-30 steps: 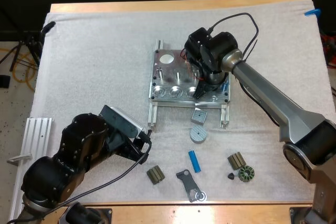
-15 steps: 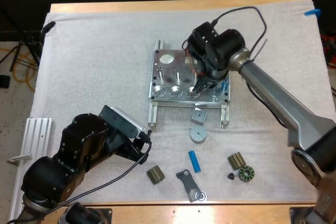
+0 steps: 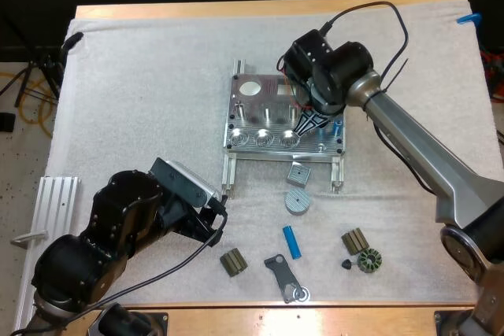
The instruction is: Load cells from right to left
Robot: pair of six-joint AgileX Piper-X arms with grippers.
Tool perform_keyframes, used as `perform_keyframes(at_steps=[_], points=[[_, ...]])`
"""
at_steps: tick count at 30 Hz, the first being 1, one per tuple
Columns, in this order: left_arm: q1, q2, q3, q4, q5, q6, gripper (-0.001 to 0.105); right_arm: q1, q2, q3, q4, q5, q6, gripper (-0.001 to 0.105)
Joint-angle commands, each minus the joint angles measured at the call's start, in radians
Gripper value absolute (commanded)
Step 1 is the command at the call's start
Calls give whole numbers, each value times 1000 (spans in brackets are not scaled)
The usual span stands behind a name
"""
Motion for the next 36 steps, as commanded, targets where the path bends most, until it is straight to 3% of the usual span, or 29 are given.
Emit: perform_keyframes(at_steps=[1, 26, 36], points=[[2, -2, -1, -6, -14, -2, 69, -1, 5, 6, -9, 3, 3, 48], [2, -2, -1, -6, -14, -2, 69, 2, 34, 6, -6, 38, 29, 48], [2, -2, -1, -6, -14, 107, 69, 49, -97, 6, 55, 4, 85, 48]])
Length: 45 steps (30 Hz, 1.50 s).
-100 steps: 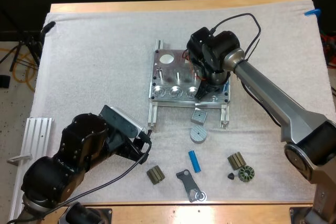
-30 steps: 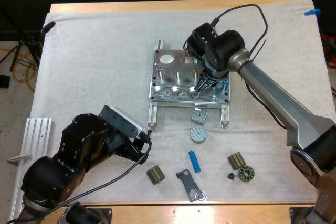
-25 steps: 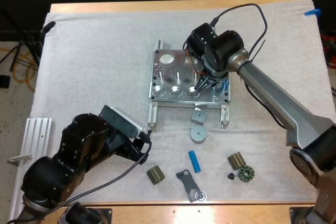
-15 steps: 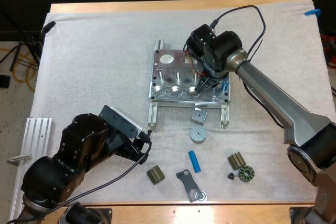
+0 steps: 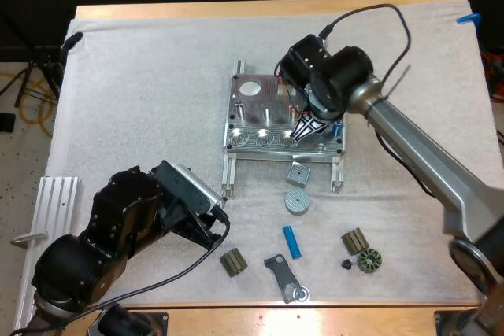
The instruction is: Load cells from right to left
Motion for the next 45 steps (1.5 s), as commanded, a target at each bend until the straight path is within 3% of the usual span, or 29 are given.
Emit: perform_keyframes(at_steps=[1, 6, 13, 19, 27, 32, 35, 45], points=[[2, -2, -1, -6, -14, 2, 69, 7, -36, -1, 20, -13, 19, 48], [2, -2, -1, -6, -14, 24, 69, 30, -101, -1, 154, -100, 87, 48], [2, -2, -1, -6, -14, 274, 69, 37, -177, -1, 267, -278, 177, 48], [2, 11, -1, -6, -13, 367, 69, 37, -232, -1, 270, -410, 218, 48], [-5, 16, -1, -6, 11, 389, 69, 37, -287, -1, 272, -455, 236, 48], [-82, 16, -1, -6, 10, 408, 69, 37, -320, -1, 272, -455, 239, 48], [-145, 16, -1, -6, 8, 465, 69, 37, -344, 1, 272, -455, 252, 48], [-282, 68, -1, -6, -20, 640, 69, 37, -521, 255, 272, -559, 258, 48]])
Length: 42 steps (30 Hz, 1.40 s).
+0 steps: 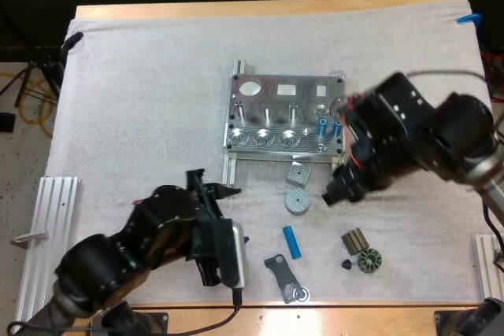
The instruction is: Load cells from right to left
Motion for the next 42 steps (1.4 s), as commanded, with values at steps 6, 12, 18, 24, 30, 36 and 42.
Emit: perform_keyframes(at_steps=[6, 12, 18, 24, 30, 36, 42], points=[[-43, 69, -1, -6, -15, 103, 69, 1, -121, 124, 46, -47, 46, 48], [-47, 122, -1, -6, -15, 250, 69, 1, -226, 182, 46, -48, 58, 48], [-47, 193, -1, -6, -19, 455, 69, 1, -312, 191, 43, -48, 69, 48], [-47, 313, -1, -6, -53, 599, 69, 1, -357, 191, 37, -48, 69, 48], [-47, 416, -1, -6, -60, 700, 69, 1, -362, 191, 35, -48, 61, 48], [-47, 485, -1, -18, -60, 729, 69, 1, -362, 191, 35, -48, 35, 48], [-47, 533, -1, -95, -47, 780, 69, 1, -362, 191, 35, -48, 15, 48]])
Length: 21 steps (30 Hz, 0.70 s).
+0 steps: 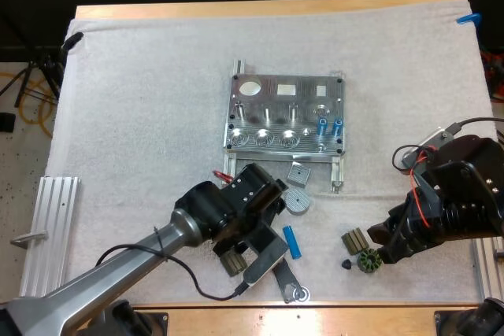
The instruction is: Load cells from right to left
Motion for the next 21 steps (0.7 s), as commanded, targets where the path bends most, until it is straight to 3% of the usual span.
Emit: perform_keyframes(at_steps=[1, 9, 14, 21], points=[[-7, 9, -1, -25, 9, 9, 69, 1, -8, 1, 34, -13, -13, 48], [-7, 95, -1, -57, 17, 113, 69, 1, -8, 1, 34, -13, -13, 48], [-7, 144, -1, -109, 32, 113, 69, 1, -8, 1, 34, -13, -13, 48], [-7, 177, -1, -133, 198, 113, 69, 1, -8, 1, 29, -13, -13, 48]])
